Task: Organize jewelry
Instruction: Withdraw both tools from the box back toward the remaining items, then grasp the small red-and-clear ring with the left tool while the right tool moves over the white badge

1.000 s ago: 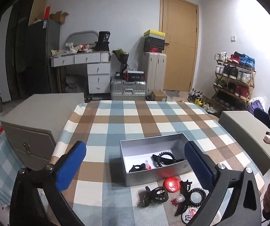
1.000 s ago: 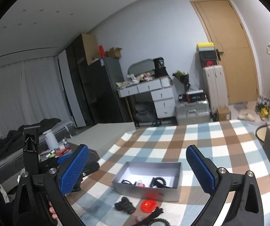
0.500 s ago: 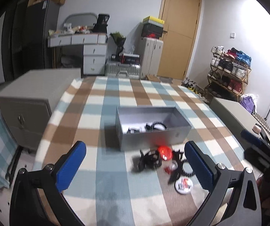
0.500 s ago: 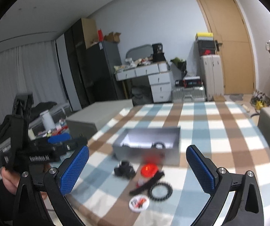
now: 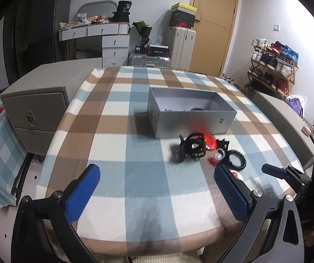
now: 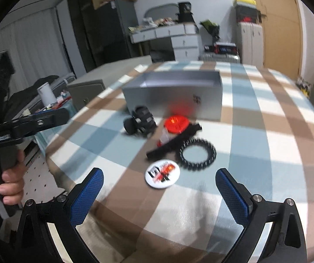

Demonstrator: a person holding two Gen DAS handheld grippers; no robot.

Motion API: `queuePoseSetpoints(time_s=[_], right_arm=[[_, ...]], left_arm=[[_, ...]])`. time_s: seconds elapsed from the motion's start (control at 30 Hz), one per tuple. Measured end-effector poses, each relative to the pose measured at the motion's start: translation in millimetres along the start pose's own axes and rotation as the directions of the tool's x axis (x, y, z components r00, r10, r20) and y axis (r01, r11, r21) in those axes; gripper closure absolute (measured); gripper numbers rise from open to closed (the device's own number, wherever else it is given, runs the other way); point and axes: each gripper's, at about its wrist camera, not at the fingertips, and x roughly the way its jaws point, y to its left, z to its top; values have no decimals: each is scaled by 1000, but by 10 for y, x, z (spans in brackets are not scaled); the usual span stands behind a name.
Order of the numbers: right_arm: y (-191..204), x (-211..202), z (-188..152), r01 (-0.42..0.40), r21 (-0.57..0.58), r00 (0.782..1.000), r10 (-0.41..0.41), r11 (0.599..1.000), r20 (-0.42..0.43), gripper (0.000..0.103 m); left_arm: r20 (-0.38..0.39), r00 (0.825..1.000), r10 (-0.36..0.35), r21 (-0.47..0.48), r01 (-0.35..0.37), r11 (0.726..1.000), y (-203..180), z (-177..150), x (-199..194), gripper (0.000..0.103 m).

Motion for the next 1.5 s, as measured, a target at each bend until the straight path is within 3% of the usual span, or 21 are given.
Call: queuePoseSetpoints(time_s=[0.27, 0.5, 0.63, 0.77, 1.03, 1.5], right_arm=[[-8, 124, -2, 6, 18, 999, -6, 1000, -31, 5], [144, 223, -7, 30, -61, 998, -33, 998, -51, 13], [215, 290, -21, 50, -102, 996, -58, 994, -72, 25], [276, 327, -33, 81, -145, 994, -92, 986, -66, 31], [274, 343, -13, 127, -168, 989, -138, 978, -56, 61], [130, 85, 15, 98, -113, 995, -96, 989, 26, 61]], left_arm=[[-28, 1000, 4, -20, -5, 1000, 67, -43, 46, 1], [-39, 999, 7, -20, -8, 1000, 75, -61, 57, 2], [-47, 999, 12, -26, -13, 1000, 95, -68, 68, 1], [-56, 998, 15, -31, -17, 999, 109, -64, 81, 1], [-59, 998, 17, -19, -18, 1000, 101, -63, 64, 1], [-69, 997, 24, -2, -24, 1000, 42, -24, 81, 1]])
